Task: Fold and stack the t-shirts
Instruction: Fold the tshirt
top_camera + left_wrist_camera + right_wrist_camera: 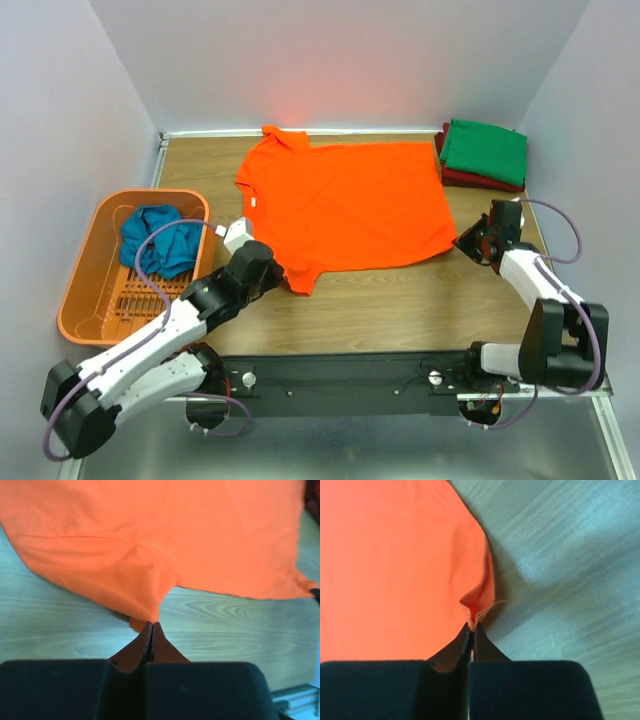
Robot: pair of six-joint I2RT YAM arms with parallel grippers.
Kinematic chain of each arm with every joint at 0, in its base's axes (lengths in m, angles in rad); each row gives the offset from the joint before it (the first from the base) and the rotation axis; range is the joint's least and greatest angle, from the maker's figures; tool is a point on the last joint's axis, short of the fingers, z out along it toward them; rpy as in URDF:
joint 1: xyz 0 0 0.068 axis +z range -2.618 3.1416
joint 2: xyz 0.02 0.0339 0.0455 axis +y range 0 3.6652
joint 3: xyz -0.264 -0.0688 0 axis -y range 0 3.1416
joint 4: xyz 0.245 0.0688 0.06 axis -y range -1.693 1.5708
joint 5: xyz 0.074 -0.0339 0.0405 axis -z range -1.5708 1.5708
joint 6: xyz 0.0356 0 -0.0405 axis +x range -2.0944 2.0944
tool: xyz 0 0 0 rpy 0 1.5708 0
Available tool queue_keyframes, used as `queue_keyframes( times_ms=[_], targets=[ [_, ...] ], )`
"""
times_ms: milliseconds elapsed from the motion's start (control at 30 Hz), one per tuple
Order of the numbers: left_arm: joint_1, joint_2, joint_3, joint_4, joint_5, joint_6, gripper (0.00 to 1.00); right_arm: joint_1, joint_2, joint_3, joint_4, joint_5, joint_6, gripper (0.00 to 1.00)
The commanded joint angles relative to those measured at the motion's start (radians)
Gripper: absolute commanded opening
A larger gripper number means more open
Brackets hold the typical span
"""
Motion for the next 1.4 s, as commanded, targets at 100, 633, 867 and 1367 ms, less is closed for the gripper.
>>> queue_keyframes(
  times_ms=[100,633,867,1367],
  targets=[
    [0.095,0.257,0.152,0.137,-0.034,0.168,0.0,-0.007,0.146,0.159,-0.002,0.005,-0.019,0.06],
    [0.344,0.71,0.498,0.267,0.122,0.338,0.0,-0.007,0.507,0.495,0.012,-0.082,0.005,0.03],
    [0.414,0.851,0.654,0.22,0.156,0.369,0.0,-0.007,0.568,0.562,0.015,-0.096,-0.008,0.03],
    [0.496,0.971,0.855,0.137,0.182,0.395,0.0,-0.007,0.66,0.664,0.019,-0.125,-0.044,0.03]
  ],
)
